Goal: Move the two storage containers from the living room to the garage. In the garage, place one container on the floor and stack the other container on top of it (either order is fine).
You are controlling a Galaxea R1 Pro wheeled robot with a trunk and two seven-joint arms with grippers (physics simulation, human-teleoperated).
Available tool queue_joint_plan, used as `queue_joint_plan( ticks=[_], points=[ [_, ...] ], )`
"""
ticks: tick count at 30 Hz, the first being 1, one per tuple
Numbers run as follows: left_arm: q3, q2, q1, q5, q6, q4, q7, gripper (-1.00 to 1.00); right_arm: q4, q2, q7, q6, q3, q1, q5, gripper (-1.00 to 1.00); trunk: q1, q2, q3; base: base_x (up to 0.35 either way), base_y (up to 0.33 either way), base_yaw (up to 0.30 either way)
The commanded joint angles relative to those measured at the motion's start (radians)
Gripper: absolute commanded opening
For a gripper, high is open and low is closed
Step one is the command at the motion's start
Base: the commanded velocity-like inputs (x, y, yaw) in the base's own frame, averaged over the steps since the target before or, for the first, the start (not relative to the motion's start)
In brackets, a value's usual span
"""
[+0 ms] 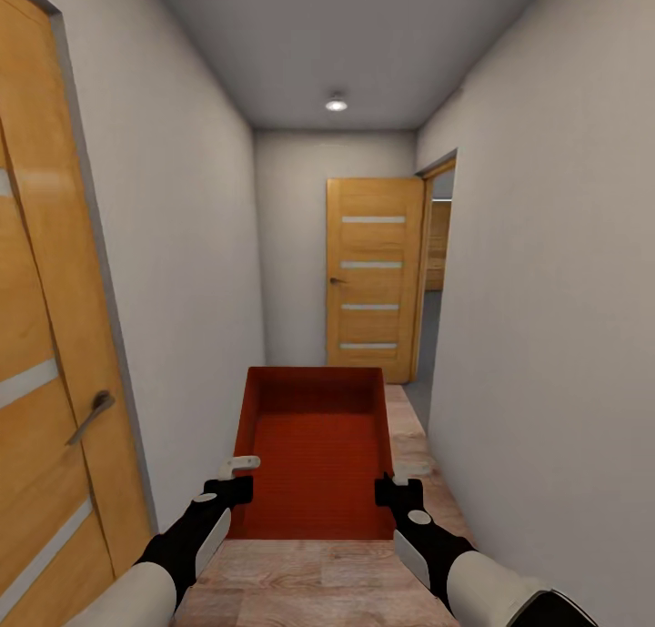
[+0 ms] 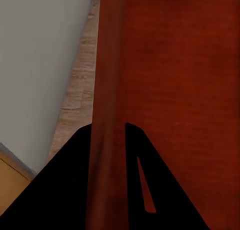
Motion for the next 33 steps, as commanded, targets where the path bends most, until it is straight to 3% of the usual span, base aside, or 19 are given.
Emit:
queue_joint_plan(
  ticks=[1, 33],
  points=[
    [0.091, 0.029, -0.001, 0.001, 0.005, -0.005, 0.013, -1.00, 0.073, -0.027, 0.000, -0.002, -0.004, 0.000, -0.013, -1.00, 0.001, -0.001, 0.000, 0.323, 0.000, 0.000],
    [0.091, 0.029, -0.001, 0.001, 0.005, -0.006, 0.013, -1.00, 0.073, -0.028, 0.000, -0.002, -0.004, 0.000, -0.013, -1.00, 0.001, -0.001, 0.000, 0.323, 0.000, 0.000]
  ],
)
